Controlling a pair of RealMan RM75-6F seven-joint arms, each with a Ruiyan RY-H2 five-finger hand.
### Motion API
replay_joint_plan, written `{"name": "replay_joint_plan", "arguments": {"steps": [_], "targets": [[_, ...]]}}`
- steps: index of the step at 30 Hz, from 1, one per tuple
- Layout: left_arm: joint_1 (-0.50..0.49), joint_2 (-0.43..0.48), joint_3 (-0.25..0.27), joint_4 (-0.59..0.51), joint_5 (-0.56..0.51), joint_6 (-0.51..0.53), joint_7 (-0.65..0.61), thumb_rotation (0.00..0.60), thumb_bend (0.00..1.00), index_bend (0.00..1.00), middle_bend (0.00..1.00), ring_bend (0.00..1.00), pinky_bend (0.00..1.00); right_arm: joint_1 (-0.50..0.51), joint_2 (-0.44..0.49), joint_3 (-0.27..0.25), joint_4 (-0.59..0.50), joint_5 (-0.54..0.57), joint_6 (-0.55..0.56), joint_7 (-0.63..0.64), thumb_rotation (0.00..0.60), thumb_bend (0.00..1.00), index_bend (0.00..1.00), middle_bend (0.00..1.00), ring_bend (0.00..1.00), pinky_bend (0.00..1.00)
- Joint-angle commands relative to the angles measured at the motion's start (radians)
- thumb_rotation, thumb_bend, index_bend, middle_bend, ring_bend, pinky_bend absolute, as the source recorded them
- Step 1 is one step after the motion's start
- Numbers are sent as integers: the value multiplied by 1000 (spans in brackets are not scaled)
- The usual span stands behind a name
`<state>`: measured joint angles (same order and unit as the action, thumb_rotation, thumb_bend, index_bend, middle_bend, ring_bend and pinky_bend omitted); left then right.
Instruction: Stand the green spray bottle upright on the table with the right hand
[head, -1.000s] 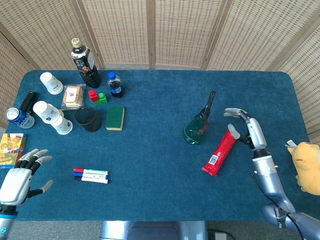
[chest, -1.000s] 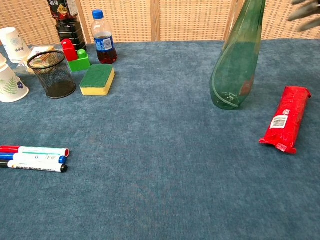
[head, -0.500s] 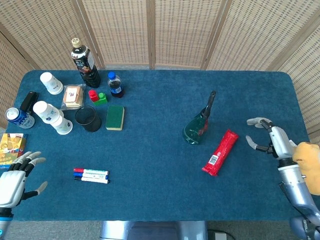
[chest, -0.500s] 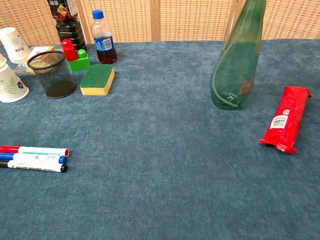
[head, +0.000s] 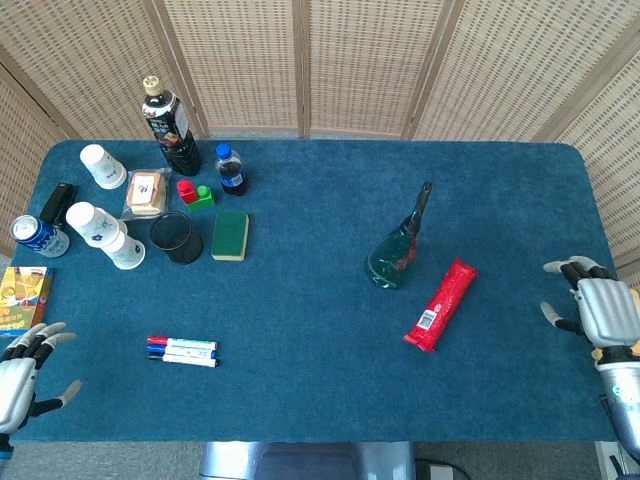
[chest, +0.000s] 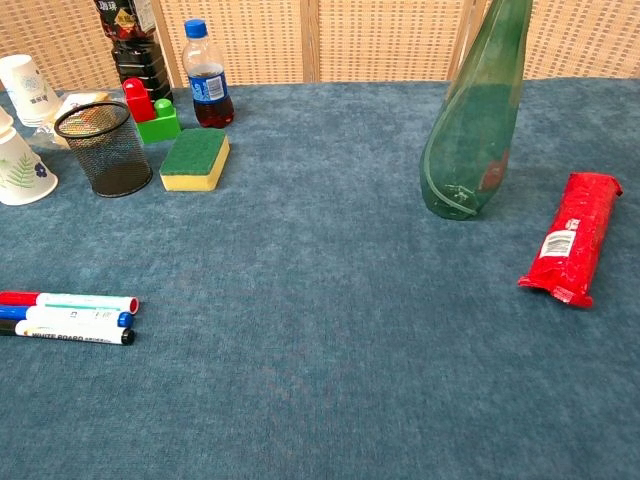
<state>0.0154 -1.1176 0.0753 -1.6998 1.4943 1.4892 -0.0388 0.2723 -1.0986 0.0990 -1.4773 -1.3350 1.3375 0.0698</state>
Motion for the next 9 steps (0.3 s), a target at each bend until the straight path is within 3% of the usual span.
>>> {"name": "replay_joint_plan", "arguments": {"steps": [1,9], "targets": [[15,7,7,2,1,16,-3,600,305,271,203,140,132,-66,43,-4,-117,57,66,-117,600,304,310,354,181,288],[20,3,3,5,3,13,-3,600,303,272,203,140,122,-84,57,-3,-179,54,71,-155,600,295,315,353,162,274]]}}
